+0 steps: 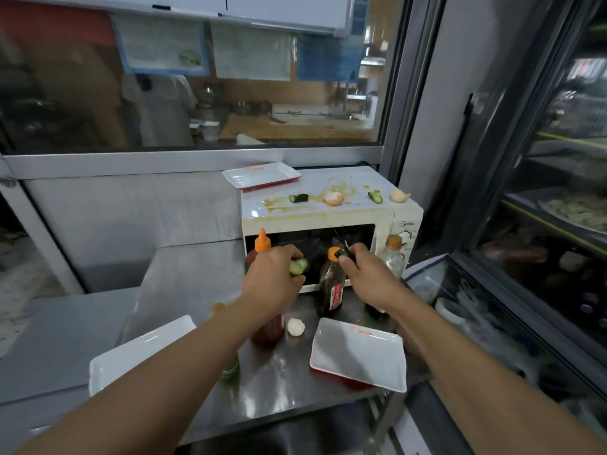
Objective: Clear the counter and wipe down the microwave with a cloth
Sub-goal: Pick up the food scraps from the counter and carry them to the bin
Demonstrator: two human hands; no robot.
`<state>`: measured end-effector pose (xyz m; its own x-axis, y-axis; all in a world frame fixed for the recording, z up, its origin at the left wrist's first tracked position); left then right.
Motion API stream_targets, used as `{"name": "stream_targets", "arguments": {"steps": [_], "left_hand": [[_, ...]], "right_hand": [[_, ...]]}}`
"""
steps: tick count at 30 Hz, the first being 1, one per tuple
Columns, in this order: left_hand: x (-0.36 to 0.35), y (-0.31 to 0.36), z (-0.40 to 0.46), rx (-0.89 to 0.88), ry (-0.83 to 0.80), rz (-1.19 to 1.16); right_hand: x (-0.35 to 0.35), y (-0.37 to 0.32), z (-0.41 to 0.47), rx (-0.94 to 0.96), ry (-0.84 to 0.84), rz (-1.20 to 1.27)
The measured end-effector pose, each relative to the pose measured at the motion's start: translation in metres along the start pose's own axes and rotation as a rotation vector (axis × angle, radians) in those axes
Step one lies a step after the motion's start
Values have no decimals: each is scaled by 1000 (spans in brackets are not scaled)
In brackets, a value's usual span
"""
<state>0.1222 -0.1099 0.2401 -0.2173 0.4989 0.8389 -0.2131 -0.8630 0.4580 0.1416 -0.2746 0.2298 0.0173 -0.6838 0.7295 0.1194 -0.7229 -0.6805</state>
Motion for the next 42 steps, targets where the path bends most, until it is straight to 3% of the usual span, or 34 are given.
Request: {"name": "stream_targets", "arguments": {"steps": [14,21,27,42], "left_hand": [[-26,24,61,-8,14,30],[-38,36,60,-66,-14,-5],[-51,51,40,-152,-102,-61],[-66,132,-68,-614,-352,-253]], "right_hand": [[25,29,60,63,-22,29],[37,47,36,-33,46,48],[48,61,-11,-150,121,25],[58,59,-214,-466,426,-19]]}}
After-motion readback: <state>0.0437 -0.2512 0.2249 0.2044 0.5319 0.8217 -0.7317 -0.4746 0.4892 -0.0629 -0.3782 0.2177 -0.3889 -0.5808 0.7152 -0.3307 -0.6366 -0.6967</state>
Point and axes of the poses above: each hand's wrist, its own z-axis towards the middle knuckle, its own x-axis out of the back of the hand, y = z × x, the point moved 5 cm from there along z, towards the middle knuckle, and after that the axes turned 4 degrees about z, right-handed, at the moved point
